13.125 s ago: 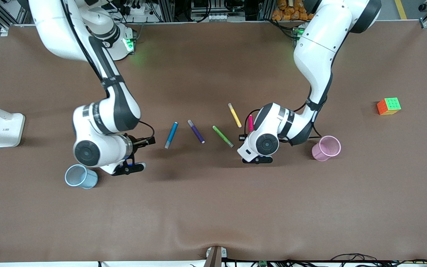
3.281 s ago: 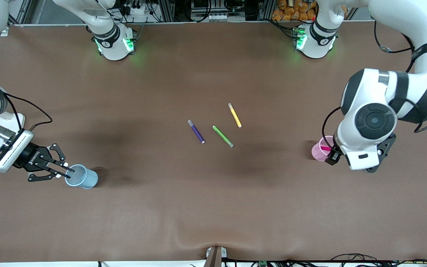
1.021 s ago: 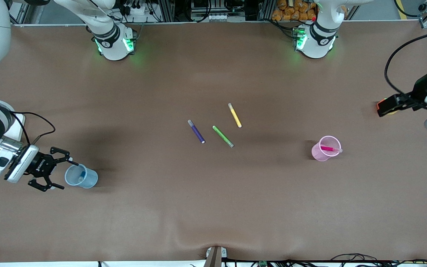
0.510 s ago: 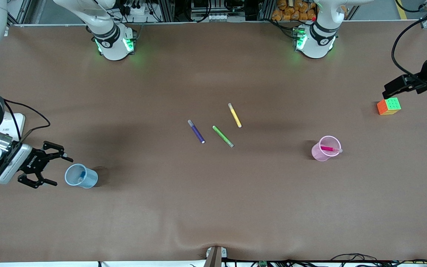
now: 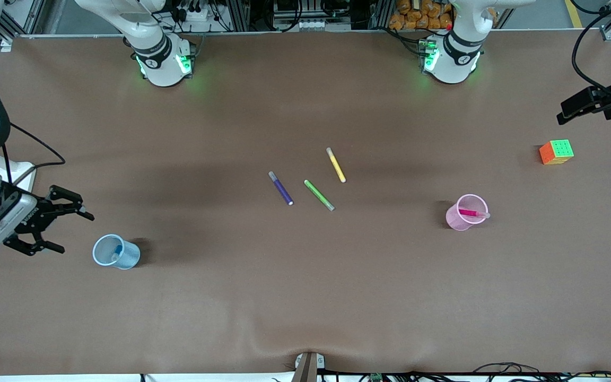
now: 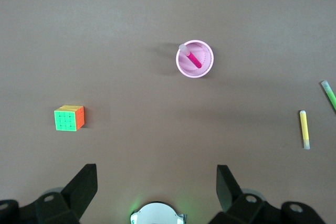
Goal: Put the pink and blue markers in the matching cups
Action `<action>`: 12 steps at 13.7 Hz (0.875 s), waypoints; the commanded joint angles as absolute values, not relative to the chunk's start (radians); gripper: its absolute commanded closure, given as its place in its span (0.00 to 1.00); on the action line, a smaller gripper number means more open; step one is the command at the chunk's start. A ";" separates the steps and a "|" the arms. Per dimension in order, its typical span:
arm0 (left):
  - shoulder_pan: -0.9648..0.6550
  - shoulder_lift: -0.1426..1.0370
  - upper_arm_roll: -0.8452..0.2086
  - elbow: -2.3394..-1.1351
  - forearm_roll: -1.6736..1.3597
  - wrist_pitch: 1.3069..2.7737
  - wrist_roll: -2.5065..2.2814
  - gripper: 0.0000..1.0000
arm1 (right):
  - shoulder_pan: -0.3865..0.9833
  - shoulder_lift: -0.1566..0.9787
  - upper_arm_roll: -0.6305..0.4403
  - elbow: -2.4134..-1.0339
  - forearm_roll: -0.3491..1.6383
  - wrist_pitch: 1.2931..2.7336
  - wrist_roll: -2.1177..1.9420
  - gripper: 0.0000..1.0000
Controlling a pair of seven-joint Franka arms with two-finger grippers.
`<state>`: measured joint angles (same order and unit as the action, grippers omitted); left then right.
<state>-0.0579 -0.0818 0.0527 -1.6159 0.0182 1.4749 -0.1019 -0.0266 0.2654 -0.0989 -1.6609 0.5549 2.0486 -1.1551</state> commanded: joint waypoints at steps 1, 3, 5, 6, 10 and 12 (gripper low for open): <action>-0.068 -0.132 0.055 -1.661 0.003 1.485 -0.094 0.00 | -0.023 0.209 -0.100 -1.687 0.473 2.013 -1.045 0.00; -0.067 -0.124 0.048 -1.671 0.003 1.486 -0.094 0.00 | -0.023 0.174 -0.098 -1.687 0.401 1.981 -0.942 0.00; -0.063 -0.121 0.046 -1.671 0.003 1.486 -0.094 0.00 | -0.023 0.147 -0.098 -1.687 0.348 1.947 -0.853 0.00; -0.058 -0.124 0.046 -1.671 0.003 1.486 -0.094 0.00 | -0.023 0.137 -0.100 -1.687 0.333 1.939 -0.809 0.00; -0.058 -0.132 0.045 -1.677 0.006 1.488 -0.094 0.00 | -0.023 0.098 -0.095 -1.680 0.241 1.882 -0.620 0.00; -0.058 -0.132 0.044 -1.686 0.009 1.499 -0.094 0.00 | -0.021 0.077 -0.094 -1.678 0.197 1.856 -0.514 0.00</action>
<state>-0.0627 -0.1038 0.0462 -1.6524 0.0181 1.4776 -0.1019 -0.0241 0.1182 -0.0991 -1.6614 0.2514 1.8786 -0.6131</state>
